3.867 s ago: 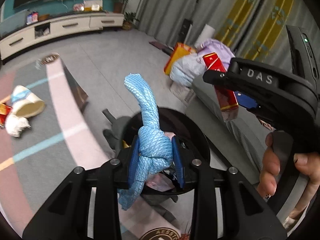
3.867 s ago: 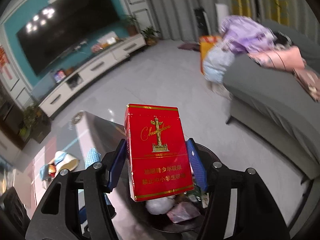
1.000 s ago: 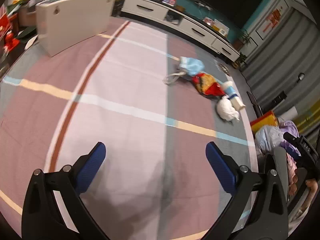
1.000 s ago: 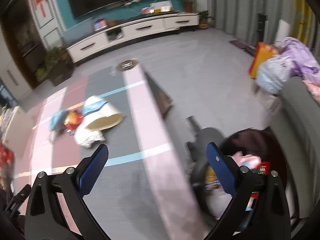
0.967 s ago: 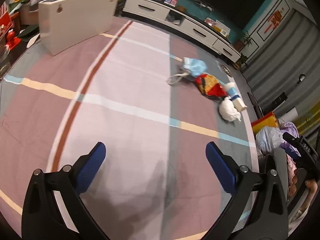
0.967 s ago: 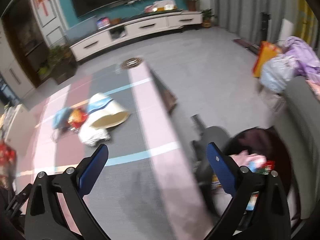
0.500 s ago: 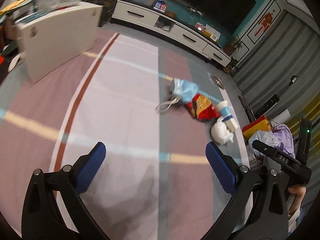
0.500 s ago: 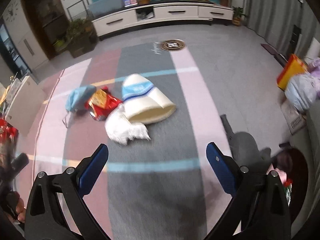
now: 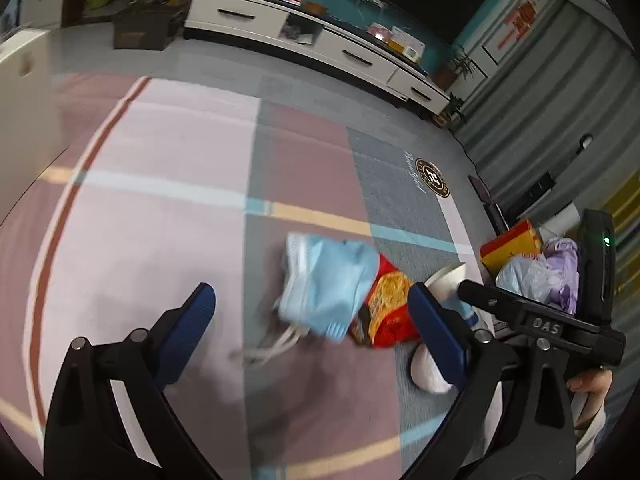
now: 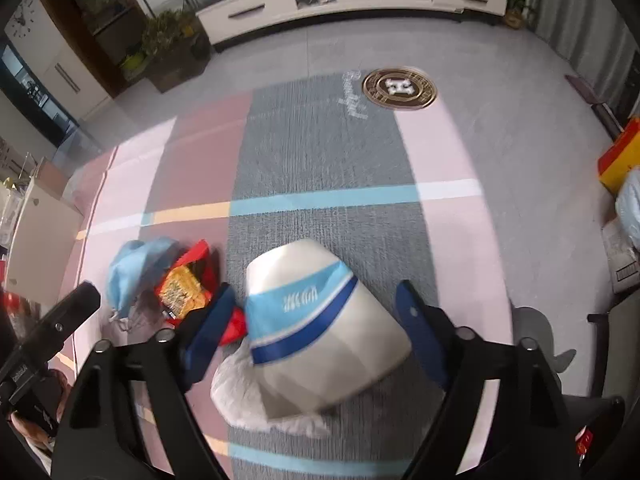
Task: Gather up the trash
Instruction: 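Grasp the blue face mask with the left tool while the right tool grasps the paper cup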
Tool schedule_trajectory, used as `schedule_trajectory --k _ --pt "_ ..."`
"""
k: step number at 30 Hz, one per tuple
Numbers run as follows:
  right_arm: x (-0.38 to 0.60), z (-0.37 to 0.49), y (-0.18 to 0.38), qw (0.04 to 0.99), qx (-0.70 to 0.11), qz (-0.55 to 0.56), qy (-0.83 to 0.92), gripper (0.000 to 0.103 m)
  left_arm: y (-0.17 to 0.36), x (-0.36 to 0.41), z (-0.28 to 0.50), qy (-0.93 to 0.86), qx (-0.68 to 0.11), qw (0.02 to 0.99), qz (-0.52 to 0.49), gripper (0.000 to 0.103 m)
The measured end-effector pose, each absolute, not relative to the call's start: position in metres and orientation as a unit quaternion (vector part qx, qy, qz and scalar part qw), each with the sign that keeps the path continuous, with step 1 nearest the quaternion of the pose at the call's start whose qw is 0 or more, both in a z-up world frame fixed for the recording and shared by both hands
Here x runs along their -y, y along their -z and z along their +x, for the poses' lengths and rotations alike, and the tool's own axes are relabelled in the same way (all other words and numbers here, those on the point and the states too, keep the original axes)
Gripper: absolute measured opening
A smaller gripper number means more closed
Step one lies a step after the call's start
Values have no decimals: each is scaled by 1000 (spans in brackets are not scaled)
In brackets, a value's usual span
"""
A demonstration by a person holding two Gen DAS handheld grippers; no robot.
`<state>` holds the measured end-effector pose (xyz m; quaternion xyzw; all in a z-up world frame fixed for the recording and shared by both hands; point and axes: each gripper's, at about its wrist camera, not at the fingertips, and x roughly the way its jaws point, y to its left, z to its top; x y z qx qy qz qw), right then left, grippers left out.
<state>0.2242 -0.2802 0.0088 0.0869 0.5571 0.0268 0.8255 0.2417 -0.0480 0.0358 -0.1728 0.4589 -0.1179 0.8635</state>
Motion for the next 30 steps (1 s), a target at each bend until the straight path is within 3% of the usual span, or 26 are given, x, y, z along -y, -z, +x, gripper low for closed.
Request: schedule_trajectory --k 2,6,8,10,11,13,15,23,24,25,29,30 --pt "281 229 0 819 -566 88 -34 76 -31 52 249 125 -458 863 -173 93" --pt "281 231 3 821 -562 87 -40 74 -15 55 264 132 -485 845 -182 74" --pt "280 231 3 824 -560 81 -44 74 -8 56 266 141 -490 839 -187 70" --pt "276 226 3 829 -555 62 -47 73 -2 55 266 133 -499 835 -190 48" --pt "273 223 2 831 -552 52 -46 73 0 54 265 131 -497 835 -196 46" --pt "270 217 1 834 -549 38 -44 73 4 56 262 134 -504 831 -193 24" --pt "266 211 2 835 -548 30 -46 72 6 53 256 135 -506 828 -200 18" --pt "269 168 -7 828 -554 72 -51 60 -15 34 186 119 -487 840 -210 15" --pt "269 161 -11 833 -546 74 -52 41 -19 32 177 116 -484 842 -209 15" --pt "268 150 -20 840 -533 78 -62 29 -24 30 165 115 -481 844 -209 15" --pt "262 126 -32 833 -544 72 -70 9 -41 21 120 118 -467 847 -225 15" --pt "262 119 -34 834 -544 70 -67 9 -45 19 112 118 -465 848 -227 15"
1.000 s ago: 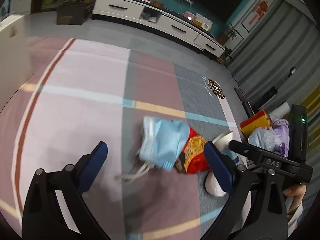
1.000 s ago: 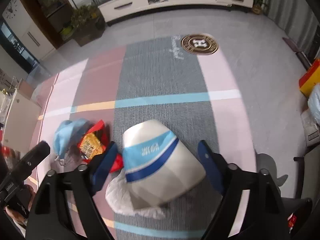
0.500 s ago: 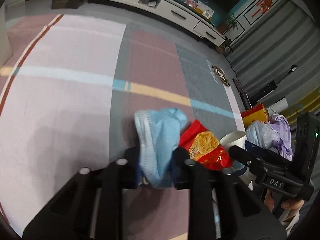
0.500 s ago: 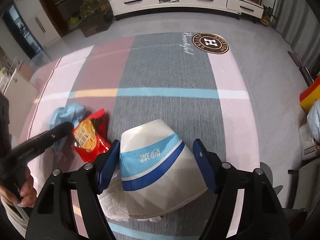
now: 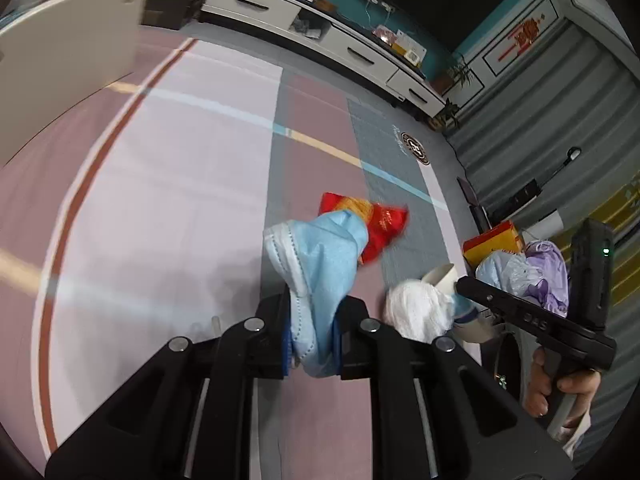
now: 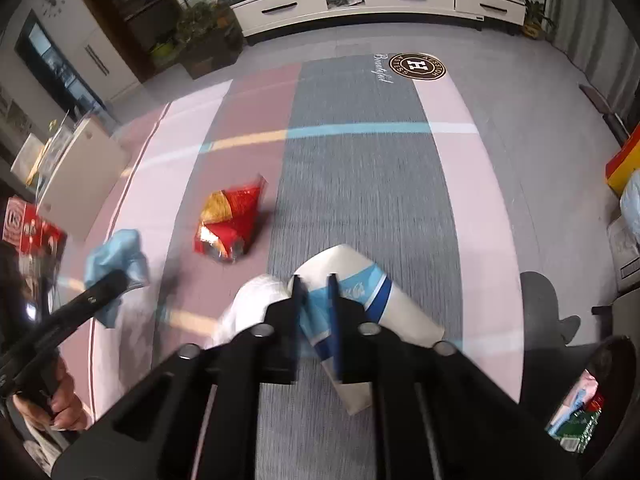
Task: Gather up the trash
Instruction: 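Grasp the blue face mask with the left tool while the right tool grasps the paper cup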
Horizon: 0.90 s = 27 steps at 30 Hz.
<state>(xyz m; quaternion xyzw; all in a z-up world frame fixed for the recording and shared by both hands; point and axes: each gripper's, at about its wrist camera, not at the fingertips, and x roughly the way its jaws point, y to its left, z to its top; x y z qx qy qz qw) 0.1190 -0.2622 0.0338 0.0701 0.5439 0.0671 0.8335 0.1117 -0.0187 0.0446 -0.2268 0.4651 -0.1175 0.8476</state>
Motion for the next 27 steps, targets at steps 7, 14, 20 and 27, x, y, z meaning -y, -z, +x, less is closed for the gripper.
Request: schedule_trajectory --k 7,14,20,27 --pt "272 87 -44 834 -539 94 -68 7 -65 7 60 114 -449 854 -237 16" --pt "287 83 -50 851 -516 94 -35 76 -73 6 38 111 -448 855 -238 16" --pt "275 108 -19 841 -539 37 -26 84 -69 11 27 117 -460 849 -234 17" --pt "267 119 13 826 -562 6 -27 84 -63 17 25 120 -470 846 -221 18"
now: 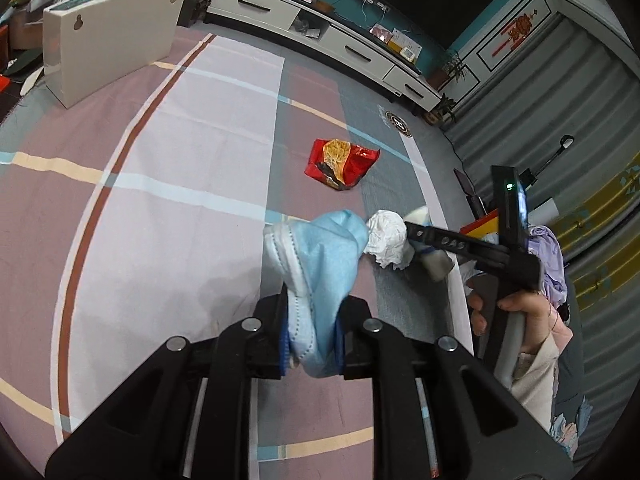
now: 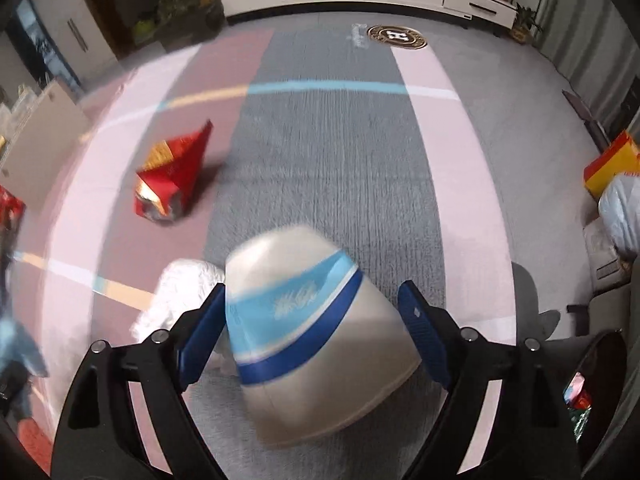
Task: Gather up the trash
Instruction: 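Grasp the blue face mask with the left tool while the right tool grasps the paper cup, then carry the blue mask and white-and-blue paper cup to the black bin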
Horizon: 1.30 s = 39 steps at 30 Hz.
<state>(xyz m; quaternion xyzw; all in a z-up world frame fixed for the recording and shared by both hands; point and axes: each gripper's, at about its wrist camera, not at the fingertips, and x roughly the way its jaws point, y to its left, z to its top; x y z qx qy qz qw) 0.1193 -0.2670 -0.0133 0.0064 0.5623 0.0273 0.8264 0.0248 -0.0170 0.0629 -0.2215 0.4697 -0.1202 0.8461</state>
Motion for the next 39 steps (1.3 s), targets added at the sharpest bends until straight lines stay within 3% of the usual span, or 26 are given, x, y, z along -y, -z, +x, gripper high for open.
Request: schedule_trajectory --k 1,3,4,7,18,30,39 --pt "267 118 14 828 -560 3 -26 82 -62 18 25 122 -471 845 -224 18" --pt "271 117 15 828 -561 5 -22 63 -63 20 25 123 -471 845 -222 18" --pt "274 116 17 824 -566 10 -23 46 -63 22 25 125 -470 845 -221 18" --pt "281 113 15 825 -565 23 -23 35 -65 28 26 133 -468 845 -220 18" --pt "288 81 -30 851 -521 61 -37 33 -80 54 23 164 -453 851 -206 18" --pt "310 12 -123 906 -403 124 -51 33 -108 94 15 196 -429 866 -167 18" --pt "352 -26 -163 930 -342 133 12 33 -139 157 13 260 -399 870 -131 18"
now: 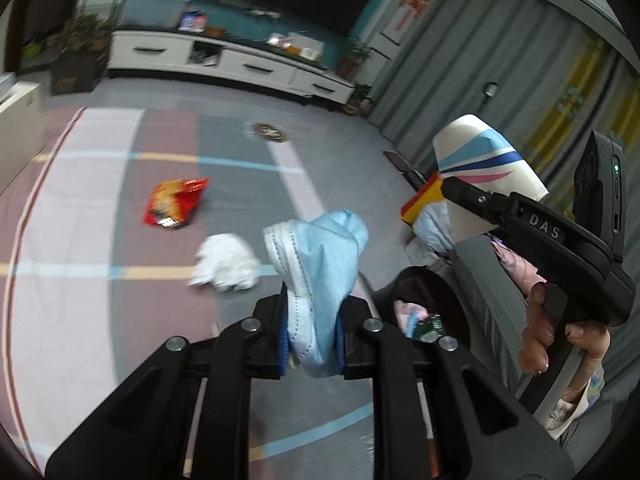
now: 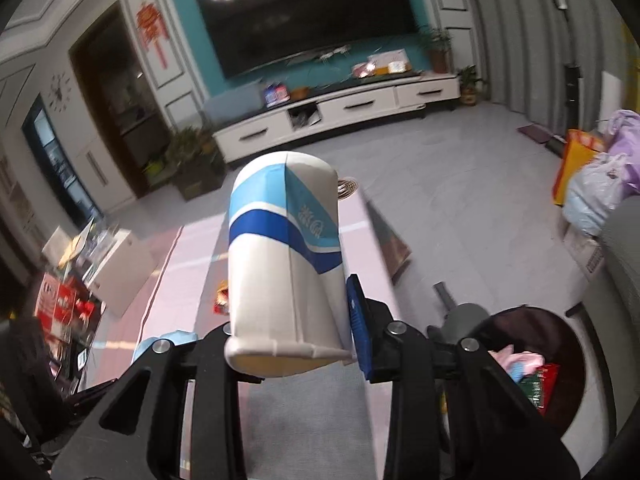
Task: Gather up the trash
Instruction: 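Carry the blue mask and white-and-blue paper cup to the black bin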
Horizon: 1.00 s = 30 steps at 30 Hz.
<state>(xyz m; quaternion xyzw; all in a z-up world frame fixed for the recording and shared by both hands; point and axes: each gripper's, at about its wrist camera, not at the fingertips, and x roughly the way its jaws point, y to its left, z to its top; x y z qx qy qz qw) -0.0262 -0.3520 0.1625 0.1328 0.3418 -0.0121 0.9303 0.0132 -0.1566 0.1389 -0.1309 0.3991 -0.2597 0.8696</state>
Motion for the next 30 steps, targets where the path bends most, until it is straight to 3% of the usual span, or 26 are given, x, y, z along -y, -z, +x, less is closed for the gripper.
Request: schedule_trajectory --k 12,30 --pt "441 -71 -162 916 -325 188 144 34 -136 282 14 363 -415 830 -85 18" --pt "538 -86 -45 791 -459 326 237 35 -34 424 28 424 -537 729 -19 18"
